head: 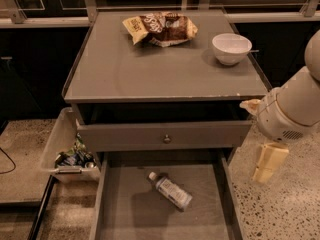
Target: Pick blue plastic bottle from middle drawer and place on counter
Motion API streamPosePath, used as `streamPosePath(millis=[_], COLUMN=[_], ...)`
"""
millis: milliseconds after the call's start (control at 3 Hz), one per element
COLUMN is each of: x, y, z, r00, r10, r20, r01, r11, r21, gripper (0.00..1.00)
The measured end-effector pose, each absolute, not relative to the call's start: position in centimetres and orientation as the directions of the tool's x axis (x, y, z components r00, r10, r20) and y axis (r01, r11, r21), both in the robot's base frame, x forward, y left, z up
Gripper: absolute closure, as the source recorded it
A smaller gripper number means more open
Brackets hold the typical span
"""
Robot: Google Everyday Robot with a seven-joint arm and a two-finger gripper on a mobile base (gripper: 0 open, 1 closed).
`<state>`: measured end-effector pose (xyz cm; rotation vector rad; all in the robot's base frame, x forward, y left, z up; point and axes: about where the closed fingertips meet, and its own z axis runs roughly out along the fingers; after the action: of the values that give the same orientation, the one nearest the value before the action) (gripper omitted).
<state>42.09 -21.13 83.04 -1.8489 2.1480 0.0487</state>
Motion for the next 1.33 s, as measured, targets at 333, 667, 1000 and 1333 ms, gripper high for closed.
streamPosePath(millis=[333, 667, 1000, 1333], x=[42.1, 41.3, 40.5, 40.4], y=[-21.1, -20.1, -19.4, -19.2], z=[83.0, 80.3, 74.9, 70.0], r00=[-0.122, -0.105, -0.093, -0.088], r10=[-0.960, -0.957, -0.952, -0.935], r20=[-0.251, -0.271, -0.290, -0.342], r01=[-0.971, -0.976, -0.980, -0.978], r11=[0.168, 0.152, 0.139, 0.146], r21=[-0.172, -0.159, -0.142, -0.149], gripper=[0.00, 0.00, 0.00, 0.00])
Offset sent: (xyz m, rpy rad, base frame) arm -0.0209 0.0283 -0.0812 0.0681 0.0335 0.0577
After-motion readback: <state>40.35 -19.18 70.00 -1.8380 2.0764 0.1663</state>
